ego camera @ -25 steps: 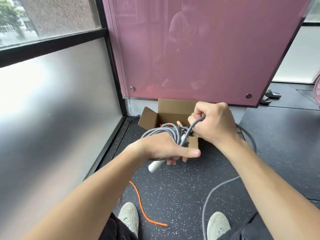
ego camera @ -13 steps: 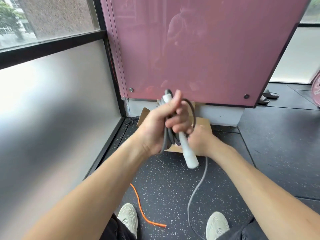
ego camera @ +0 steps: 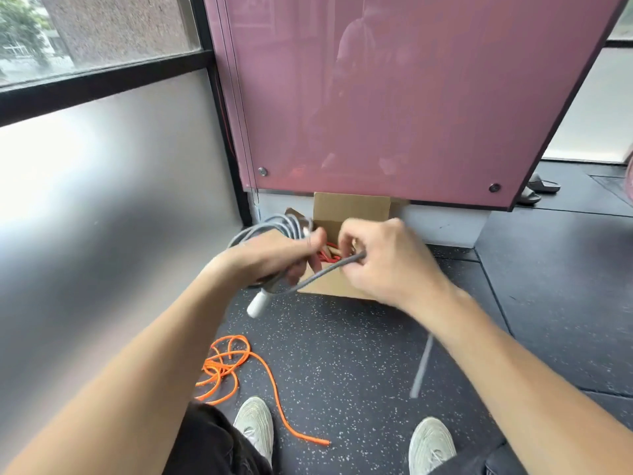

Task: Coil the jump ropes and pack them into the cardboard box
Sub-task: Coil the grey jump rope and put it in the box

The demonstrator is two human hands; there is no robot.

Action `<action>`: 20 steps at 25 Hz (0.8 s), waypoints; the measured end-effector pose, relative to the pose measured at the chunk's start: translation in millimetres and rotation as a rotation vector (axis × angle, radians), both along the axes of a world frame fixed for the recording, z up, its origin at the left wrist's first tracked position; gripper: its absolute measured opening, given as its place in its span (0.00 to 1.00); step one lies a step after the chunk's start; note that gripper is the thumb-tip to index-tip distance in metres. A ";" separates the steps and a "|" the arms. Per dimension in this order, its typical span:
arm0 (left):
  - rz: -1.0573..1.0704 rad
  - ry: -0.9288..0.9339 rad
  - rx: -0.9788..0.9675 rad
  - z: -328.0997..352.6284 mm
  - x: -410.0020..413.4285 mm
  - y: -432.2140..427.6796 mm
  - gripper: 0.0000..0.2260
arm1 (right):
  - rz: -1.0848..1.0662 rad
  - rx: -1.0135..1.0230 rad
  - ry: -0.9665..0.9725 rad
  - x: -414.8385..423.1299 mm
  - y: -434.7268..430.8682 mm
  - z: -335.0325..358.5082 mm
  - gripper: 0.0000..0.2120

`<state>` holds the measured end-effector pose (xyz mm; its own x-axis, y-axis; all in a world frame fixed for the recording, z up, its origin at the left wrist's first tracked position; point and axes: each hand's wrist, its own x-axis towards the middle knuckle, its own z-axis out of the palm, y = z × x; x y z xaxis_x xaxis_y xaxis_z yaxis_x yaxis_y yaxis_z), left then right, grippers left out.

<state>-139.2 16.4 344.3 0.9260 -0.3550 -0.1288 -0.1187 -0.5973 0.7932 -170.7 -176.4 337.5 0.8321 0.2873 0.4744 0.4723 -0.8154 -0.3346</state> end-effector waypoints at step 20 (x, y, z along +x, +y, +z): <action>-0.815 0.736 -0.856 -8.6 -18.9 -35.2 0.14 | 0.736 0.496 0.785 8.8 -40.7 10.3 0.37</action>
<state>-158.1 -18.8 335.7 0.2377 -0.9706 0.0381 0.4054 0.1348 0.9042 -161.9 -217.1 347.9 0.6562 0.7476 0.1023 0.2984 -0.1326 -0.9452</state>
